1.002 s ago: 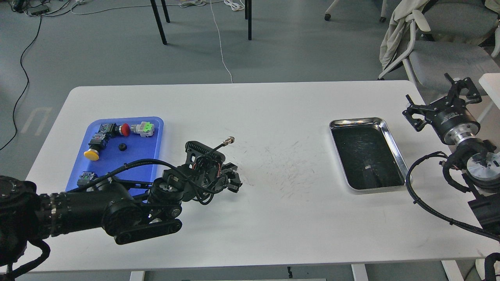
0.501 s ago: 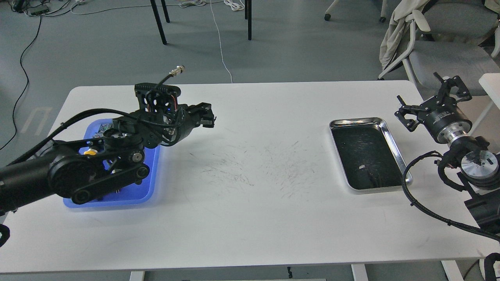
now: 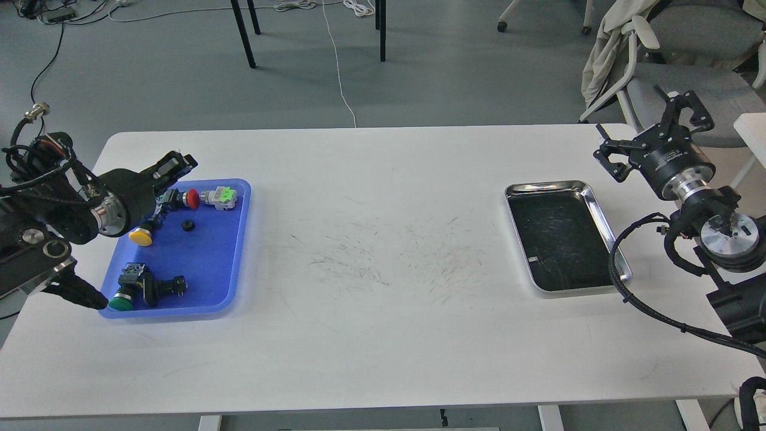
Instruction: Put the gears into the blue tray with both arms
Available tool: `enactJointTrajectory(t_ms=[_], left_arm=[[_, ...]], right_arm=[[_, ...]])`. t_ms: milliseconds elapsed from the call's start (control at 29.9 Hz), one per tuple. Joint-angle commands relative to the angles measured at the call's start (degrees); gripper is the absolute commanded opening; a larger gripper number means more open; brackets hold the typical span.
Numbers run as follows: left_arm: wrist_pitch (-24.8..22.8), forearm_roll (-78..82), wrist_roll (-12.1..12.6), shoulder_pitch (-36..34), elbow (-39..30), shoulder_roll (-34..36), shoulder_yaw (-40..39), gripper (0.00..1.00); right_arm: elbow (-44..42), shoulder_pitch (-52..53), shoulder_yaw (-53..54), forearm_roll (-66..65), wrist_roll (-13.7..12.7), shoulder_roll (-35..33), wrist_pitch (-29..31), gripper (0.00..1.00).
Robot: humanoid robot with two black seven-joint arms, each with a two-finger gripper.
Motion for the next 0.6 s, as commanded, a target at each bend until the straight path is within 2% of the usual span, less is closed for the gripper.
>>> enactJointTrajectory(t_ms=[0,100,568], left_arm=[[-0.1,-2.0,-0.9,5.0,0.3,-0.2,-0.9,0.09],[-0.7,-1.8,-0.9,7.1,1.5,-0.8,-1.6,0.1],[-4.1,-1.8,-0.5,7.2,9.2,-7.0,-0.7,0.12]], right_arm=[[-0.1,0.1,-0.1,0.0,0.1,0.0,-0.3,1.0],[0.0,0.1,-0.4,0.0,0.1,-0.1,-0.2,1.0],[-0.6,0.0,-0.5,-0.1,0.5,0.0,-0.3,1.0]])
